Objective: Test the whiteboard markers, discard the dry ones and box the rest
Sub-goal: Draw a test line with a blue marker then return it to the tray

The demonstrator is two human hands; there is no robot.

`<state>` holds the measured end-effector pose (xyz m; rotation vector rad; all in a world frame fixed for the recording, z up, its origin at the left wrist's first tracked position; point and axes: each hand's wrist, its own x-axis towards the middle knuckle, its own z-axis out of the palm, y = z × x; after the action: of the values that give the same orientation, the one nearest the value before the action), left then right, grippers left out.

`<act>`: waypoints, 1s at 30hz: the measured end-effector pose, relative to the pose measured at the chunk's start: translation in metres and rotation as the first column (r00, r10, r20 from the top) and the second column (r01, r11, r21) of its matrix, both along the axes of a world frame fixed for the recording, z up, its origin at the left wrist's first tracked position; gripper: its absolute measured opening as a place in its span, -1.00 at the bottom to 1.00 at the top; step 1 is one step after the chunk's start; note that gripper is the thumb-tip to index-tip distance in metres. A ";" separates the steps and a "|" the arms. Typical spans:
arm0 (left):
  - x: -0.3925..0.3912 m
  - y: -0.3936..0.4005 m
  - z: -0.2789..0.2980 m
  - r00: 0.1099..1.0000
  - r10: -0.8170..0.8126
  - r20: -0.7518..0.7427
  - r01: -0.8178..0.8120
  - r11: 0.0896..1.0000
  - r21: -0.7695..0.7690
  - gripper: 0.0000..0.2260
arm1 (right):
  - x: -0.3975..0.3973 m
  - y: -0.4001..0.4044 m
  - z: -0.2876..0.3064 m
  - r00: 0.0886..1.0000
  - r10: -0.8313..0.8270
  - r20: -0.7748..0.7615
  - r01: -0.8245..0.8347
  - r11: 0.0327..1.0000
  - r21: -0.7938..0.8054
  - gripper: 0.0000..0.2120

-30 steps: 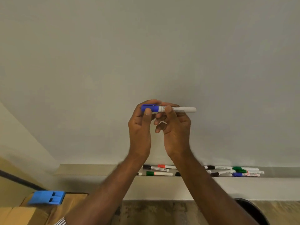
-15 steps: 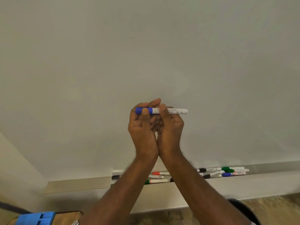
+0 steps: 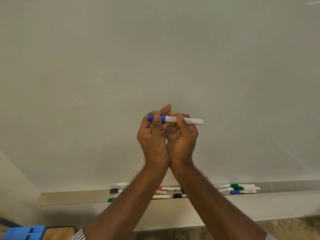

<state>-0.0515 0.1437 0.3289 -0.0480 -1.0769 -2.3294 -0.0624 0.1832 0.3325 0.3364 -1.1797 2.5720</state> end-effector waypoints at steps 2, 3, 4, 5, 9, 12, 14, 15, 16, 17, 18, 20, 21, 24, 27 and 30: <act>-0.001 0.006 0.001 1.000 -0.006 0.028 0.006 1.000 0.020 -0.57 | -0.003 0.006 -0.002 1.000 0.004 0.002 -0.004 1.000 -0.009 -0.77; -0.003 0.008 0.001 0.999 -0.010 0.035 0.009 1.000 0.029 -0.57 | -0.004 0.008 -0.002 1.000 0.002 0.002 -0.002 1.000 -0.008 -0.76; -0.004 0.009 0.001 0.999 -0.015 0.038 0.014 0.999 0.038 -0.58 | -0.006 0.011 -0.003 1.000 -0.002 0.003 0.002 1.000 -0.006 -0.78; -0.005 0.011 0.000 0.999 -0.019 0.037 0.017 0.999 0.042 -0.60 | -0.007 0.013 -0.004 1.000 -0.009 0.006 0.009 1.000 -0.005 -0.82; -0.004 0.019 0.000 0.998 -0.017 0.063 0.014 0.999 0.046 -0.63 | -0.008 0.019 -0.007 1.000 -0.027 0.006 0.027 0.999 -0.022 -0.77; -0.006 0.017 0.007 0.994 -0.067 0.091 0.043 0.968 0.247 -0.71 | -0.009 0.026 -0.004 0.997 -0.059 0.047 0.064 0.992 -0.111 -0.75; -0.009 0.016 0.012 0.996 -0.072 0.060 0.048 0.941 0.336 -0.72 | -0.012 0.031 -0.004 0.991 -0.088 0.102 0.106 0.976 -0.191 -0.74; -0.009 0.018 0.013 0.997 -0.057 0.060 0.036 0.954 0.297 -0.72 | -0.014 0.032 -0.005 0.991 -0.084 0.106 0.105 0.971 -0.215 -0.75; -0.008 0.022 0.014 0.997 -0.039 0.062 0.023 0.972 0.233 -0.74 | -0.015 0.032 -0.005 0.993 -0.078 0.094 0.097 0.971 -0.218 -0.75; -0.008 0.026 0.014 0.998 -0.009 0.057 0.000 0.987 0.162 -0.74 | -0.016 0.033 -0.004 0.994 -0.080 0.072 0.093 0.975 -0.204 -0.76; -0.007 0.028 0.014 0.999 0.013 0.037 -0.016 0.995 0.102 -0.74 | -0.017 0.033 -0.003 0.995 -0.087 0.042 0.093 0.979 -0.183 -0.78; -0.010 0.025 0.014 0.999 0.029 -0.030 -0.028 1.000 0.013 -0.77 | -0.020 0.036 0.003 0.995 -0.098 -0.034 0.092 0.986 -0.142 -0.82; -0.012 0.020 0.016 0.997 0.035 -0.072 -0.037 0.999 -0.034 -0.80 | -0.021 0.038 0.009 0.992 -0.100 -0.072 0.090 0.988 -0.124 -0.84; -0.021 0.008 0.028 0.974 0.040 -0.221 -0.089 0.972 -0.217 -0.83 | -0.024 0.043 0.030 0.983 -0.105 -0.153 0.094 0.993 -0.077 -0.84; -0.028 -0.005 0.053 0.917 0.069 -0.392 -0.239 0.884 -0.402 -0.82 | -0.024 0.045 0.053 0.971 -0.111 -0.210 0.101 0.993 -0.058 -0.85; -0.038 -0.023 0.086 0.815 0.094 -0.572 -0.457 0.711 -0.534 -0.86 | -0.026 0.048 0.078 0.956 -0.096 -0.277 0.083 0.995 -0.058 -0.85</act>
<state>-0.0891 0.1202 0.4152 -0.6797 -1.4297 -1.4212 -0.0885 0.2314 0.4108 0.6002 -1.0077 2.3730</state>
